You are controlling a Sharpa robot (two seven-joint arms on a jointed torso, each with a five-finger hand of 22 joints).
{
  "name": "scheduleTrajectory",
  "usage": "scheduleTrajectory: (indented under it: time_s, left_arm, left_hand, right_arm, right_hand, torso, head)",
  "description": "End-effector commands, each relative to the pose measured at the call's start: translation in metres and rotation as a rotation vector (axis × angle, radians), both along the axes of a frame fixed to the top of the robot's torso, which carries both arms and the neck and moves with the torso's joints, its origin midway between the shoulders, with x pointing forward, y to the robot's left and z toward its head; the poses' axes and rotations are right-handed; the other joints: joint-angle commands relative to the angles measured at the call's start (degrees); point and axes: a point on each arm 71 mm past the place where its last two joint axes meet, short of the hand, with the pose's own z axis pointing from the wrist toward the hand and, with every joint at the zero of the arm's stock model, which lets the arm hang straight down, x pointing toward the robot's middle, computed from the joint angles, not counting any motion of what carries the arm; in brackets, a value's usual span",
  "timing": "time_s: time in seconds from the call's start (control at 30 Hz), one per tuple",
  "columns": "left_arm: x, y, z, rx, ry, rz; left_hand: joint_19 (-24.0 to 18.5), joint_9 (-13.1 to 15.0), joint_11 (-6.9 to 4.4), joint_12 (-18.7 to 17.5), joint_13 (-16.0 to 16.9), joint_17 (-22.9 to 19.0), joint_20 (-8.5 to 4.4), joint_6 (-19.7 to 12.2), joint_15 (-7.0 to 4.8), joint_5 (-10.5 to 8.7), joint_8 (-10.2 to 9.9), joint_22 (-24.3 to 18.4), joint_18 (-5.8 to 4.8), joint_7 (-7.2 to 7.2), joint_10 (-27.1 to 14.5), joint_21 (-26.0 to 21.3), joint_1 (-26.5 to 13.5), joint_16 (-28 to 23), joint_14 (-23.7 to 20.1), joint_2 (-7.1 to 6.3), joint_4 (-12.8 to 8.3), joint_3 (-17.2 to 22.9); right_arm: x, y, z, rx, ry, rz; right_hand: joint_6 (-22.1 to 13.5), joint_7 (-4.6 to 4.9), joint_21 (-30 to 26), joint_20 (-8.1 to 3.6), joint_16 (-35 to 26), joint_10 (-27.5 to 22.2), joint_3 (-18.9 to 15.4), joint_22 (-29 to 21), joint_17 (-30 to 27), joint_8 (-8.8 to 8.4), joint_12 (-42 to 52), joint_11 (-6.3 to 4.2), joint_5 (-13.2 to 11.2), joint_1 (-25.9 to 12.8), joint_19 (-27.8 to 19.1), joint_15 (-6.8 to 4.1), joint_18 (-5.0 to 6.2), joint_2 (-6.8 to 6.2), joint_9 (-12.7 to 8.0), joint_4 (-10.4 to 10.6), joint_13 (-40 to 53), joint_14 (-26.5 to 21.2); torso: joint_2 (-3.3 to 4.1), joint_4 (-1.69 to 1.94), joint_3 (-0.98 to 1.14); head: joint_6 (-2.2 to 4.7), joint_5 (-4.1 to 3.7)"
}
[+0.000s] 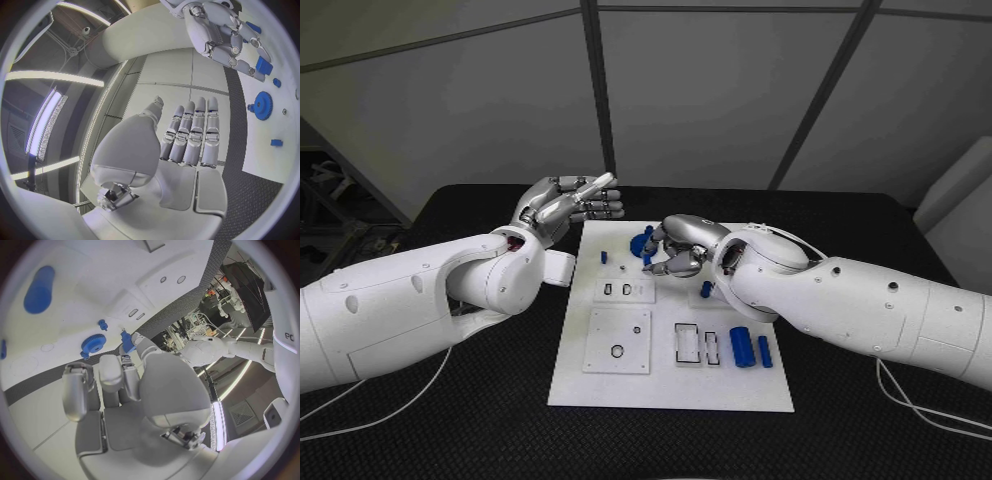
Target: Assemble the parts on the task board
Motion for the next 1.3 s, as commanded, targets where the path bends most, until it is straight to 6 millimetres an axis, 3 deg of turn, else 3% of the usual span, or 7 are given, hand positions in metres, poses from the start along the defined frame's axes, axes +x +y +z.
scheduleTrajectory:
  time_s: [0.03,0.43,0.63,1.3]
  left_arm:
    - [0.0,-0.001,0.001,-0.004,-0.009,-0.012]
    - [0.0,-0.003,0.001,-0.005,-0.007,-0.015]
    - [-0.001,-0.003,0.002,-0.006,-0.008,-0.018]
    - [0.0,-0.005,0.001,-0.008,-0.006,-0.024]
  left_hand:
    - [0.3,-0.1,0.34,-0.2,-0.1,0.1,0.12,0.1,0.03,-0.11,-0.3,-0.1,-0.96,0.32,0.0,-0.4,0.1,-0.3,0.2,0.54,0.0,-0.3]
    - [0.3,-0.1,0.43,-0.4,-0.1,0.2,0.15,0.0,0.09,-0.11,-0.4,-0.1,-0.97,0.45,-0.1,-0.4,0.1,-0.4,0.2,0.61,-0.1,-0.4]
    - [0.3,-0.1,0.47,-0.4,-0.1,0.2,0.16,-0.1,0.11,-0.11,-0.5,-0.2,-0.97,0.5,-0.2,-0.5,0.1,-0.5,0.2,0.6,-0.1,-0.5]
    - [0.3,-0.1,0.52,-0.5,-0.1,0.2,0.17,-0.1,0.13,-0.11,-0.5,-0.2,-0.98,0.55,-0.2,-0.5,0.1,-0.5,0.2,0.61,-0.1,-0.5]
  right_arm:
    - [0.0,0.005,-0.002,-0.054,0.004,-0.01]
    - [0.0,0.018,-0.008,-0.094,0.002,-0.008]
    - [-0.006,0.021,-0.02,-0.13,0.008,0.009]
    - [-0.013,0.029,-0.035,-0.141,0.0,0.033]
  right_hand:
    - [-0.1,0.17,0.1,0.37,0.4,-0.3,0.3,6.5,0.0,-0.2,-0.3,0.08,-0.1,0.1,0.0,0.27,-0.18,-0.06,0.0,-0.1,3.7,0.3]
    - [-0.3,0.22,0.1,0.43,0.4,-0.4,0.5,6.5,0.0,-0.34,-0.4,0.14,0.1,0.1,0.0,0.33,-0.17,-0.16,0.0,-0.1,3.7,0.3]
    - [-0.3,0.22,0.1,0.43,0.4,-0.4,0.5,6.5,0.0,-0.34,-0.4,0.14,0.1,0.1,0.0,0.33,-0.17,-0.16,0.0,-0.1,3.7,0.3]
    - [-0.3,0.27,0.1,0.46,0.4,-0.5,0.6,6.4,0.1,-0.41,-0.5,0.18,0.2,0.0,0.0,0.36,-0.16,-0.35,-0.1,-0.2,3.7,0.3]
  torso:
    - [-0.04,-0.02,0.05]
    - [-0.07,-0.05,0.03]
    - [-0.1,0.02,0.01]
    - [-0.1,-0.08,0.03]
  head:
    - [-0.22,0.12]
    - [-0.7,0.42]
    - [-0.93,0.51]
    - [-1.24,0.94]
